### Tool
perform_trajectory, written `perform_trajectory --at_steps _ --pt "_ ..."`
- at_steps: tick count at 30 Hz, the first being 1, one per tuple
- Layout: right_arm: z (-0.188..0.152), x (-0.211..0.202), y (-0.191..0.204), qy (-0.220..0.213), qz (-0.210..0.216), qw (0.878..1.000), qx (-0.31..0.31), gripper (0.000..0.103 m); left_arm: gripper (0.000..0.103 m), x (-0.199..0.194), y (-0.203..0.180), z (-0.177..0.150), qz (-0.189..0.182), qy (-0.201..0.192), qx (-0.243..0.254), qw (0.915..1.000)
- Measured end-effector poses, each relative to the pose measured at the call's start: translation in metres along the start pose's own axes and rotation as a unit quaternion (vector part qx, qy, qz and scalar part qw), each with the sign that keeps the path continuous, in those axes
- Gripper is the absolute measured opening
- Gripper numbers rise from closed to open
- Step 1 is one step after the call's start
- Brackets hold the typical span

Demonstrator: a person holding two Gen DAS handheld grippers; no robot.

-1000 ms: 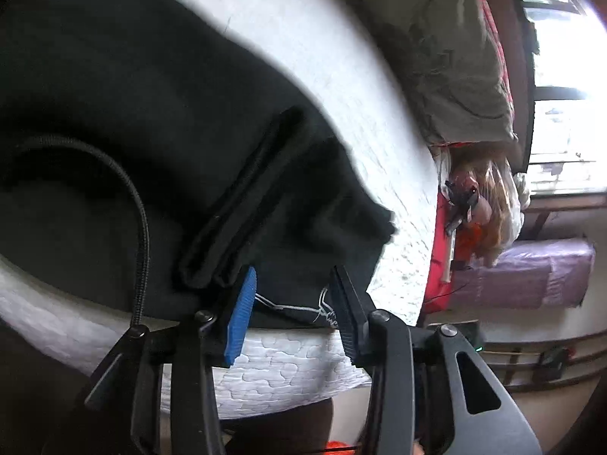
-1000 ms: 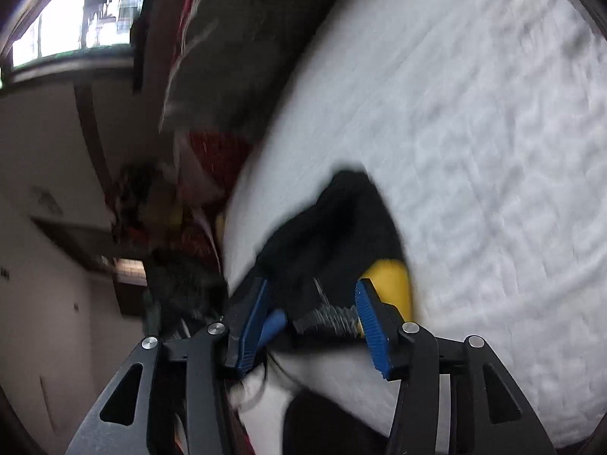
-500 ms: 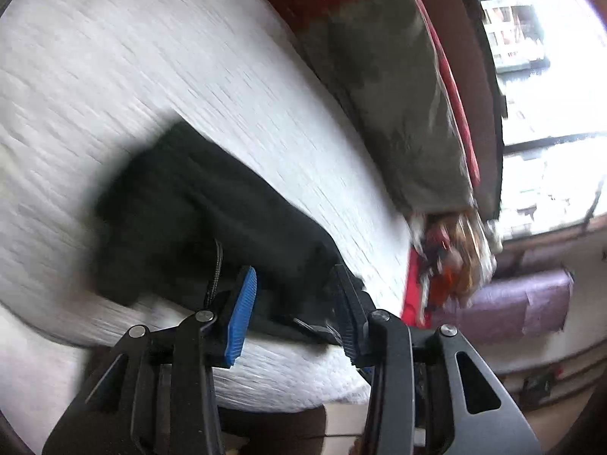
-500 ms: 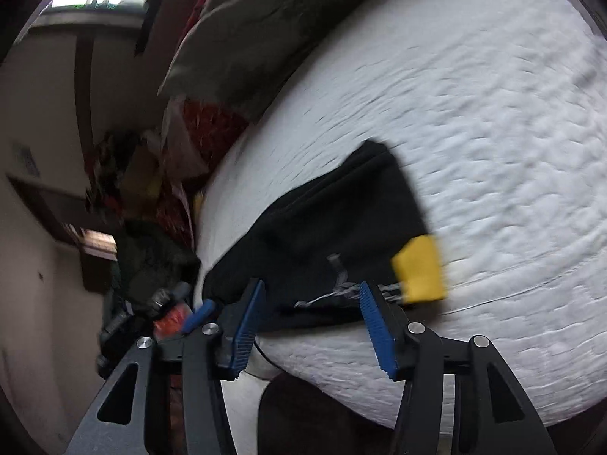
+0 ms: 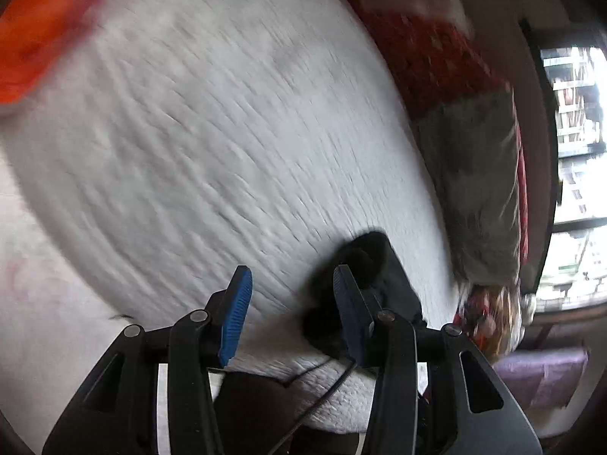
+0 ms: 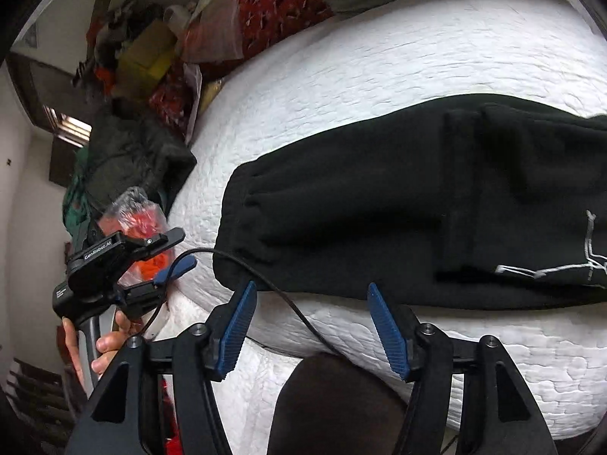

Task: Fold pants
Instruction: 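Open both tools and release the folded pants onto the bed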

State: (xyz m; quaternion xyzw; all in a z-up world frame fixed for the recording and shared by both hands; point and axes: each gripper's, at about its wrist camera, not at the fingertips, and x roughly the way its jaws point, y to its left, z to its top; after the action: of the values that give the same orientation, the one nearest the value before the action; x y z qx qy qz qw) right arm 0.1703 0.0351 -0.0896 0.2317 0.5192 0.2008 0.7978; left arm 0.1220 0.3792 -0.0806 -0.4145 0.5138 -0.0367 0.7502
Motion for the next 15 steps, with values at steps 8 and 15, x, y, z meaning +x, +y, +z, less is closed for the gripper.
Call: perform_trajectory --at_steps 8,15 --pt "-0.002 0.013 0.03 0.002 -0.054 0.997 -0.063 0.064 0.059 -0.072 0.011 0.023 0.071 -0.062 0.043 0.9946" --pt "-0.018 0.039 0.078 -0.019 -0.113 0.983 -0.141 0.071 0.059 -0.007 0.009 0.018 0.118 0.012 0.076 0.9901"
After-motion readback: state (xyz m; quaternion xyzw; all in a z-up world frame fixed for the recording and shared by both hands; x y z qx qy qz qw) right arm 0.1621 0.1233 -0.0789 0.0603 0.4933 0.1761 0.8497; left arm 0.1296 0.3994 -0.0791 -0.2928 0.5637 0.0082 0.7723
